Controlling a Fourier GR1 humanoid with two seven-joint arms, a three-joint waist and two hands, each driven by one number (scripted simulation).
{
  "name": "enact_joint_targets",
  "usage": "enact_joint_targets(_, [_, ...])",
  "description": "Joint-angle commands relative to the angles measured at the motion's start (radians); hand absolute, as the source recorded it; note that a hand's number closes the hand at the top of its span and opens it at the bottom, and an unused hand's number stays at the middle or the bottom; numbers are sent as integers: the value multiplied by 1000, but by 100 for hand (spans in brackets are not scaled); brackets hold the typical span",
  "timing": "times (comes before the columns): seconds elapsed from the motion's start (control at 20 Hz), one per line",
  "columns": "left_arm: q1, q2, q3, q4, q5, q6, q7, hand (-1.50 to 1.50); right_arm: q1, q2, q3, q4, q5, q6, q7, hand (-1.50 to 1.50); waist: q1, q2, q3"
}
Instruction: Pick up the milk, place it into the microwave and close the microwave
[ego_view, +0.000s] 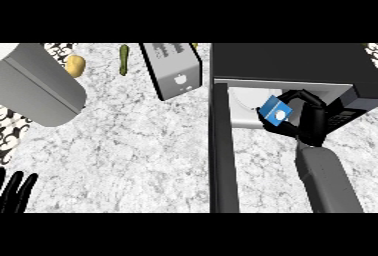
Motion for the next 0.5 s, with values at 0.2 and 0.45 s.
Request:
enact_joint_targets(0.2, [-42,6,-23,5,-46,5,8,-150,-166,-36,-55,143,72,-215,140,150,95,67,-19])
enact_joint_targets(0.45, [-61,22,-12,4,-74,9,13,-150,-98,-77,-46,129,158,-295,58,-150,114,75,-21])
